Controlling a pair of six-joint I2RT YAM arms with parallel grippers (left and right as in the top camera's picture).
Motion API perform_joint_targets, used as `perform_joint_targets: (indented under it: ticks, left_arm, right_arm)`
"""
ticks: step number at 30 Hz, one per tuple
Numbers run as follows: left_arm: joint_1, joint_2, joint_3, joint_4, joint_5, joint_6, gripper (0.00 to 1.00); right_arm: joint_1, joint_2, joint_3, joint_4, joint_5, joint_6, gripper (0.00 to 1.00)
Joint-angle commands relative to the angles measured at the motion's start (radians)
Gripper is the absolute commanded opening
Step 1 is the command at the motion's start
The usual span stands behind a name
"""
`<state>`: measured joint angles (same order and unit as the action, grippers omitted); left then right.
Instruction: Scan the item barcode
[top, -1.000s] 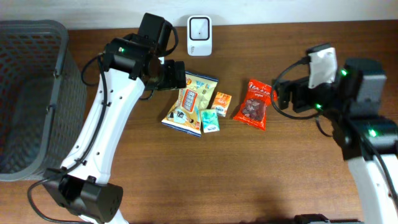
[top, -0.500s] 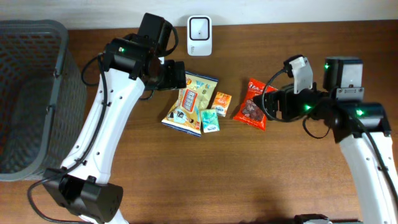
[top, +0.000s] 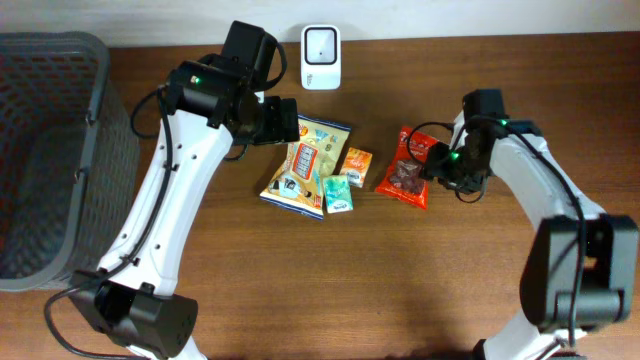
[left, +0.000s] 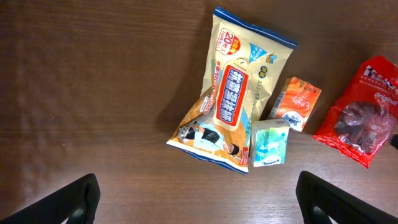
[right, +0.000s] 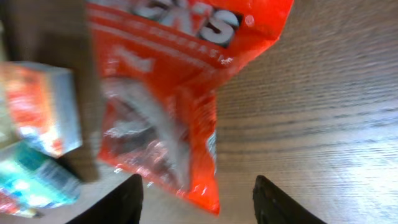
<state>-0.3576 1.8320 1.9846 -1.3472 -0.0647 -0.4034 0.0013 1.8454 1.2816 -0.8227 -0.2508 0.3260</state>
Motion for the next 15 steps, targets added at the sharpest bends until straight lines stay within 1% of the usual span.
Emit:
perform_joint_targets:
  ticks: [1,2,3,5,7,10,11,12,13,14,15]
  left_arm:
    - [0.003,0.008,-0.002,-0.001,-0.011,0.016,0.99]
    - [0.003,0.008,-0.002,-0.001,-0.011,0.016,0.99]
    - [0.003,0.008,-0.002,-0.001,-0.011,0.016,0.99]
    - [0.003,0.008,-0.002,-0.001,-0.011,0.016,0.99]
    - [0.003,0.008,-0.002,-0.001,-0.011,0.016,0.99]
    - [0.003,0.008,-0.002,-0.001,-0.011,0.016,0.99]
    - [0.003,0.008,-0.002,-0.001,-0.011,0.016,0.99]
    - [0.003,0.008,-0.002,-0.001,-0.011,0.016,0.99]
    - [0.003,0.008,-0.002,-0.001,-0.011,0.016,0.99]
    - [0.003,0.008,-0.002,-0.001,-0.011,0.016,0.99]
    - [0.003,0.008,-0.002,-0.001,-0.011,0.016,0.99]
  right_arm:
    - [-0.003,0.078,0.013,0.039,-0.031,0.031,0.52]
    - [-0.003,0.091,0.013,0.058,-0.047,0.031,0.52]
    - [-0.003,0.094,0.013,0.076,-0.061,0.031,0.56]
    - [-0.002,0.095,0.013,0.117,-0.06,0.023,0.6]
    - [-0.002,0.095,0.013,0.132,-0.055,0.023,0.59]
    - [-0.002,0.106,0.002,0.144,-0.009,0.023,0.43]
    - [-0.002,0.111,-0.003,0.146,-0.018,0.023,0.25]
    - [-0.002,0.111,-0.003,0.146,-0.034,0.023,0.19]
    - [-0.002,0.111,-0.003,0.148,-0.084,0.023,0.06]
    - [-0.002,0.111,-0.002,0.146,-0.148,0.023,0.04]
    - [-0.002,0.109,-0.002,0.142,-0.245,0.023,0.04]
